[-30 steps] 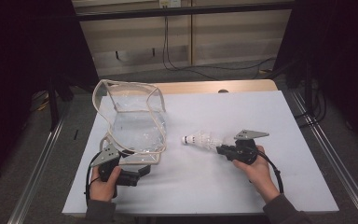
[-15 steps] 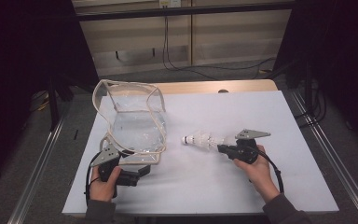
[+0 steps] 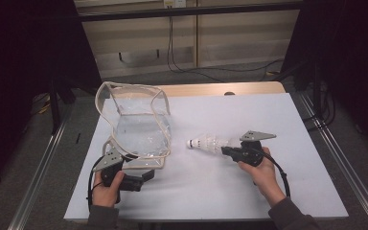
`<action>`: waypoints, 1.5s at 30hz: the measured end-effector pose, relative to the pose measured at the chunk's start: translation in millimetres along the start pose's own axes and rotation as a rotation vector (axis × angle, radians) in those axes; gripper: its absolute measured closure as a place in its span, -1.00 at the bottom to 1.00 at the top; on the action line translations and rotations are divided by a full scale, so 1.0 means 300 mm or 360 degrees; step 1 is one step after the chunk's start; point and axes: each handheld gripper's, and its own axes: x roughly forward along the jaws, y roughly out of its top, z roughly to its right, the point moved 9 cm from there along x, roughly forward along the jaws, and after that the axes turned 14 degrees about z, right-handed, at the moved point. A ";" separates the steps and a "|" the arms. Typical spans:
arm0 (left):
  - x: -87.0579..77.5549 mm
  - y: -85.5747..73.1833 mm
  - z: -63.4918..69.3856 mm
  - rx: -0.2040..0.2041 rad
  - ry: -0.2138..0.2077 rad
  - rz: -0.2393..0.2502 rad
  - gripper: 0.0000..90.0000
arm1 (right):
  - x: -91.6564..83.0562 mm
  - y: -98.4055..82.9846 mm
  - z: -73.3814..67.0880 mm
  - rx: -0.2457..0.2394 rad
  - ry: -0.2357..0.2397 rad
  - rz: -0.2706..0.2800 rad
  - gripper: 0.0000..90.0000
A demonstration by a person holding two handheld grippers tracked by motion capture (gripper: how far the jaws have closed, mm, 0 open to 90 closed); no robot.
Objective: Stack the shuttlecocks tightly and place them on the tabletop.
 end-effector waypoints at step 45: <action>-0.007 -0.004 -0.005 -0.0009 0.0011 0.0012 -0.95 | 0.058 -0.017 -0.037 -0.0027 0.0058 -0.0037 1.00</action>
